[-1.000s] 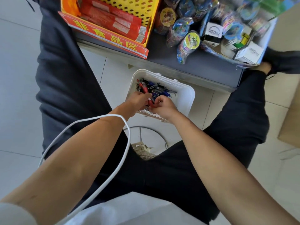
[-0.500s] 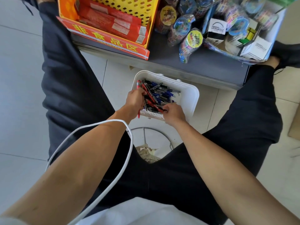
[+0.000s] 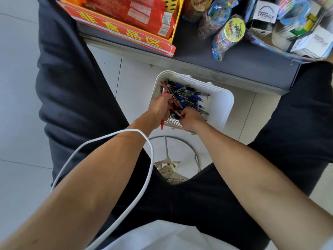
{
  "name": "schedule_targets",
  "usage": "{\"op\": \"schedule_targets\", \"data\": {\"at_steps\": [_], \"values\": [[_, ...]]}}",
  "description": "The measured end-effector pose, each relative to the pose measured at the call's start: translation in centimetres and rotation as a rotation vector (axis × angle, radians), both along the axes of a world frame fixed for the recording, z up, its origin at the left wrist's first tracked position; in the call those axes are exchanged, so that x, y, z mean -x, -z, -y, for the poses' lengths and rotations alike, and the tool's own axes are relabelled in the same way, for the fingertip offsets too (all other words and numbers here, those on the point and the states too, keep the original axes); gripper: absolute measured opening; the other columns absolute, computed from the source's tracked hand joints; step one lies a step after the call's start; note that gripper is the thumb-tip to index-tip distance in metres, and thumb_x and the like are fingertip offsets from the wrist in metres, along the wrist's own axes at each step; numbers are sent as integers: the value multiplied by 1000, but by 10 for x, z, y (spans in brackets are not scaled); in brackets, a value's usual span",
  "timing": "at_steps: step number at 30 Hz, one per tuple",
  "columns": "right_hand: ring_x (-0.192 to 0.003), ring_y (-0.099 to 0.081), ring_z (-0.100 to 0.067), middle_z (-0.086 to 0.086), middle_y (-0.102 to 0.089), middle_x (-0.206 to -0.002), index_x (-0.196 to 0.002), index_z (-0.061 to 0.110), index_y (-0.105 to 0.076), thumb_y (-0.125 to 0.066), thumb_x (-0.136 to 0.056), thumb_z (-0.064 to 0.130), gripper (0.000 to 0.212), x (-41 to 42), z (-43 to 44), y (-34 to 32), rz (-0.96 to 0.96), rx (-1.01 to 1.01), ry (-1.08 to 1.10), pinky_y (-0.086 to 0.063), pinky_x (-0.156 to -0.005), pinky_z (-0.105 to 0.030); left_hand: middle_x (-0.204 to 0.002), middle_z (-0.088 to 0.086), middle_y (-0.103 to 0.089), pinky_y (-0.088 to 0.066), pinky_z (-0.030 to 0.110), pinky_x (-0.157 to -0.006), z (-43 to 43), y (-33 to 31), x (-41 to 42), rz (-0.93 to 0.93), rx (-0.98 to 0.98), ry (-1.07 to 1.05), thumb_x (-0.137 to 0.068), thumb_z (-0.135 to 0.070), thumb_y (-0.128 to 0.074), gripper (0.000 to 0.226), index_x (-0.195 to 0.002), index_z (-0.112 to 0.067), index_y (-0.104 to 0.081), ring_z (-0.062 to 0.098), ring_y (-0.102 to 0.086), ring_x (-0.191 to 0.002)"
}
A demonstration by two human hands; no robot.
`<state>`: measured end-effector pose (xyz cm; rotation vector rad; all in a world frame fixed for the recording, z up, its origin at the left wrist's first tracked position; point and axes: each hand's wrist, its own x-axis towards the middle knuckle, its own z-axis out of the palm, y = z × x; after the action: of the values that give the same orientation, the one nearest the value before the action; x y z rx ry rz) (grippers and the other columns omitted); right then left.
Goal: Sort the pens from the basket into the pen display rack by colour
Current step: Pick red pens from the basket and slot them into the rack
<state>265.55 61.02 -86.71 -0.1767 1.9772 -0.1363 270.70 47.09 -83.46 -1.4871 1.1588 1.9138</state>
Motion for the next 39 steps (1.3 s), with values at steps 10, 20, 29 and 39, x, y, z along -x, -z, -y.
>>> {"op": "schedule_targets", "data": {"at_steps": [10, 20, 29, 39], "values": [[-94, -68, -18, 2, -74, -99, -113, 18, -76, -79, -85, 13, 28, -3, -15, -22, -22, 270, 527, -54, -86, -31, -47, -3, -35, -26, 23, -42, -3, -19, -7, -48, 110, 60, -96, -20, -60, 25, -74, -14, -48, 12, -29, -40], [-102, -72, -14, 1, -79, -104, -110, 22, -78, -82, -83, 28, 28, -16, -6, -62, 229, 583, 660, -54, -94, -28, -71, 3, -66, -50, 21, -52, -14, -35, -14, -139, 246, 82, -95, -27, -66, 21, -82, -11, -67, 13, -63, -59], [-111, -62, -9, 6, -69, -122, -122, 22, -72, -50, -101, 12, 32, -11, 3, -11, -125, 382, 426, -46, -96, -24, -59, 6, -47, -39, 22, -40, -10, -27, -16, -101, 125, 51, -102, -20, -51, 30, -73, -13, -50, 14, -45, -41], [-91, -63, -22, -15, -62, -105, -132, 8, -55, -40, -100, -3, 37, -12, 48, 19, 367, 533, 1052, -56, -70, -24, -54, 3, -41, -24, 19, -40, -3, -12, -9, 48, 74, 126, -96, -23, -55, 35, -64, -14, -45, 13, -32, -37]]}}
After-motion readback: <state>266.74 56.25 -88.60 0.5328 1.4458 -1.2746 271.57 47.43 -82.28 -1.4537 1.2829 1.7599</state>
